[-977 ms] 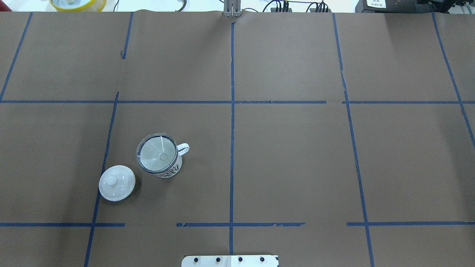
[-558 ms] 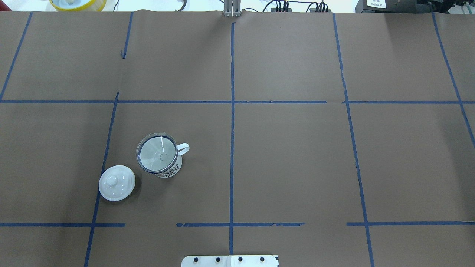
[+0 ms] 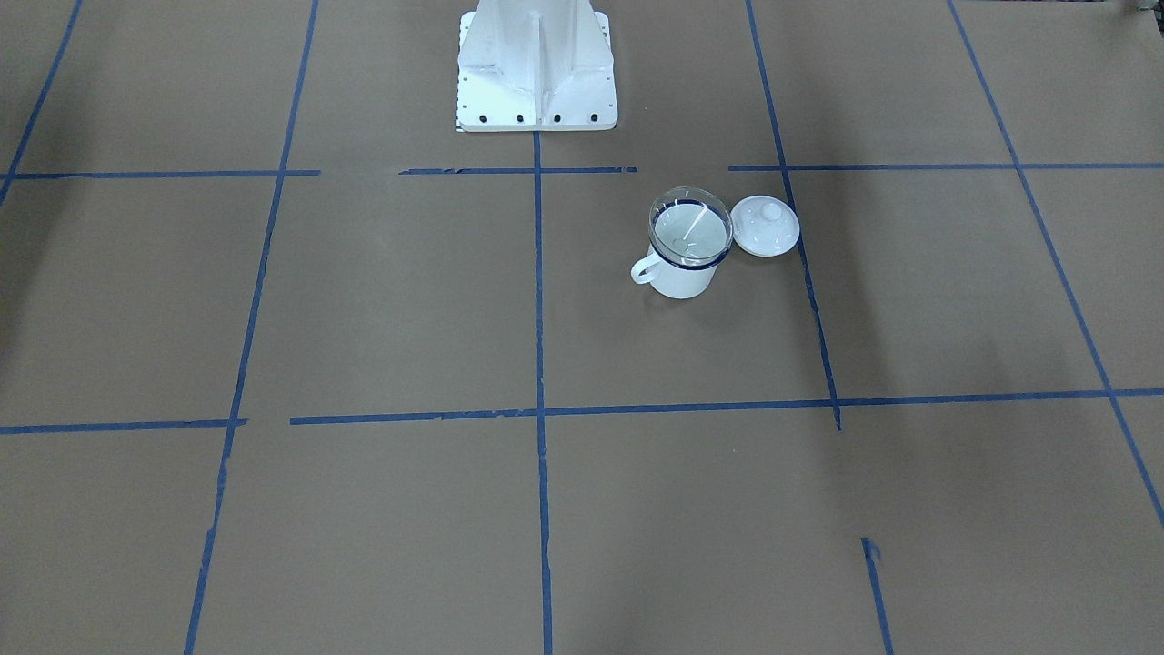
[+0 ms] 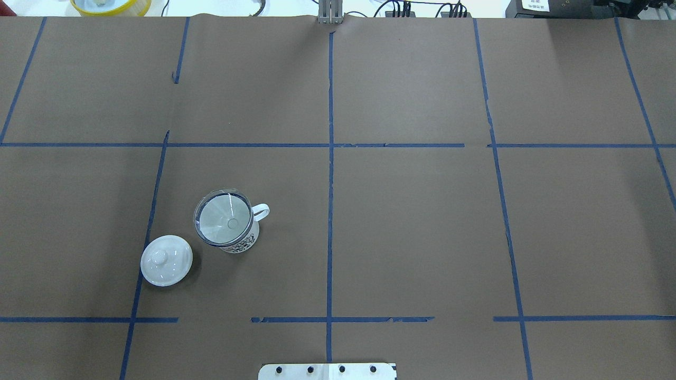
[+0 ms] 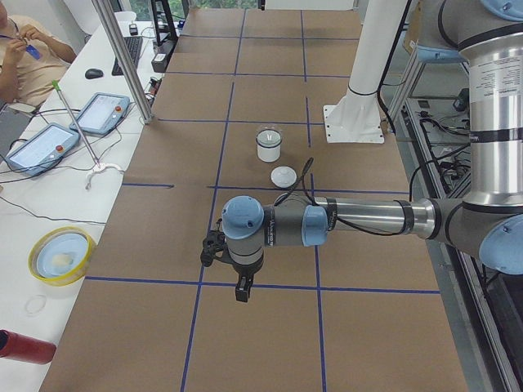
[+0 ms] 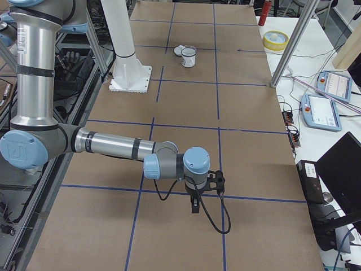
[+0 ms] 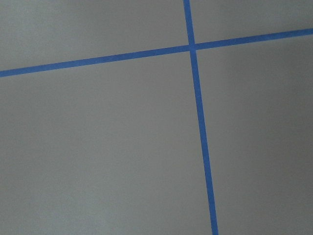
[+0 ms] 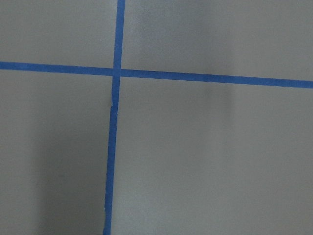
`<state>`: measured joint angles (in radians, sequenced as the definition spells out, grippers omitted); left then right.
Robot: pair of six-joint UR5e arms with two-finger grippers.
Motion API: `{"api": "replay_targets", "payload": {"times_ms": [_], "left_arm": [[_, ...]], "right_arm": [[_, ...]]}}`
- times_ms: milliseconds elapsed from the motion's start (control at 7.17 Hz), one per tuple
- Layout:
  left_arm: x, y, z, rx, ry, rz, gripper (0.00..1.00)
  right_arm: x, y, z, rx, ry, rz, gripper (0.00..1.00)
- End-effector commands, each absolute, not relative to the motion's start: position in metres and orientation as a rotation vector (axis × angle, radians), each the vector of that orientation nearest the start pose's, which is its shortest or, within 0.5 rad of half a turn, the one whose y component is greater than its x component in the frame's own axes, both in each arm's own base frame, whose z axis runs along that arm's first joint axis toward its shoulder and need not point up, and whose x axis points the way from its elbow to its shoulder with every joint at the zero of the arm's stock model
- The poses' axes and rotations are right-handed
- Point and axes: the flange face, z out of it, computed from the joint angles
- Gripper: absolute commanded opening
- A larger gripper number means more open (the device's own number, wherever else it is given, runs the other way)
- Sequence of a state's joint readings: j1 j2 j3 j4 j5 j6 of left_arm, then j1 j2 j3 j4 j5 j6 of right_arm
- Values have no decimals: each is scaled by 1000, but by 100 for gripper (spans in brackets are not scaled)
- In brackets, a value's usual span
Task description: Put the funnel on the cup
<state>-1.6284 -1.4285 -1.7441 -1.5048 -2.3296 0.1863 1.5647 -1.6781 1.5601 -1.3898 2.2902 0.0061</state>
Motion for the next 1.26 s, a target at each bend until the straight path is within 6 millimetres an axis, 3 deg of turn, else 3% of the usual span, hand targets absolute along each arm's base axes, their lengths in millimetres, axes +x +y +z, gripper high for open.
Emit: {"api": "replay_targets", "payload": {"times_ms": [0,1116], "left_arm": [[-89,-429,635,84,752,117,100],[-89,-429,631,92,757,120,100]], "right_arm": [[65,-449,700,56,-720,-23,100],[65,-449,700,56,-720,-23,100]]}}
